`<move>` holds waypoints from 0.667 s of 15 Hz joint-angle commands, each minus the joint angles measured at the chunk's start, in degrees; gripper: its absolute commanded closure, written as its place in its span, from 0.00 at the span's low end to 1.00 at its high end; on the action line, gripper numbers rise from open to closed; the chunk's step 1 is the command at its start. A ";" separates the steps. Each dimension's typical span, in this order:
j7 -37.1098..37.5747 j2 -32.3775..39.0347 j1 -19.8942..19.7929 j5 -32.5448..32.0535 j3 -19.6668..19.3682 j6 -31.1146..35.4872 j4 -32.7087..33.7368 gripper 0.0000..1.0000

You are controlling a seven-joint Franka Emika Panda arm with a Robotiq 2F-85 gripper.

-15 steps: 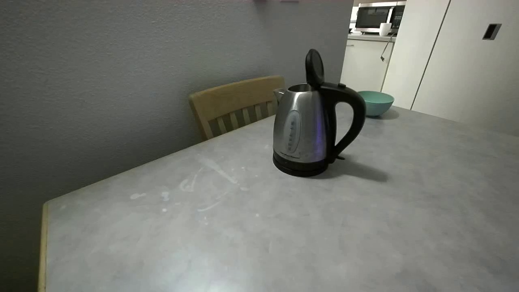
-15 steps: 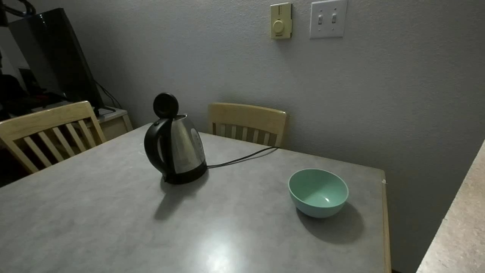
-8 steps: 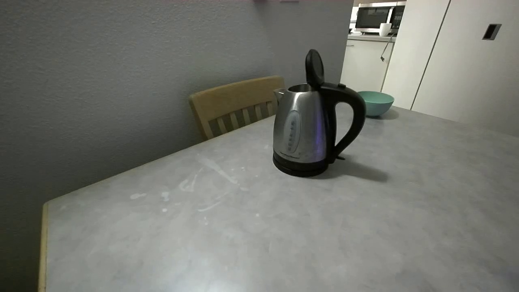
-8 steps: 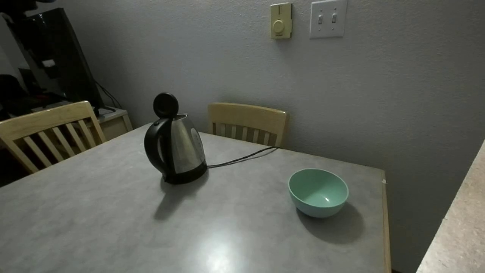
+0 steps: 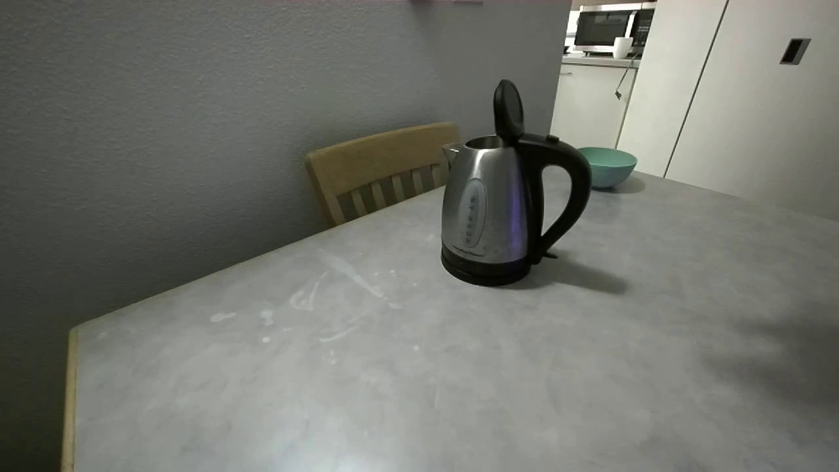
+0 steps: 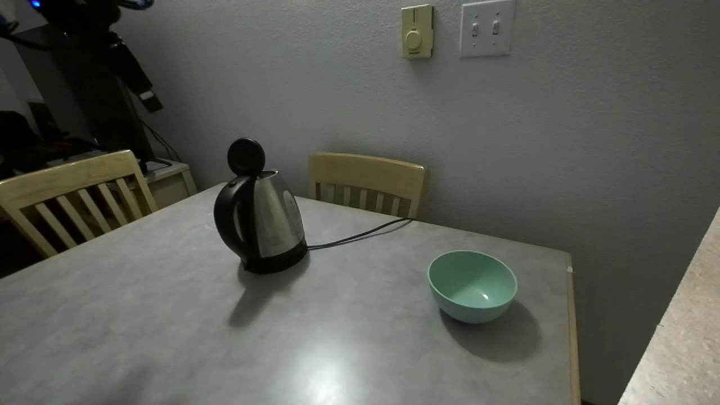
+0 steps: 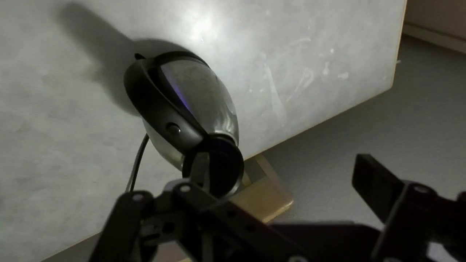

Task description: Close the lid on the electric kettle

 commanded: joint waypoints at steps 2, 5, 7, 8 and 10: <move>5.58 7.48 -1.10 4.68 -0.89 13.47 1.21 0.00; 15.76 11.51 -3.09 1.01 -0.21 20.65 1.16 0.00; 24.05 12.93 -4.18 -3.77 -0.40 19.69 1.22 0.00; 18.03 11.11 -2.65 -0.50 -0.96 19.57 0.22 0.00; 22.40 12.40 -3.19 -3.02 -1.11 19.59 0.41 0.00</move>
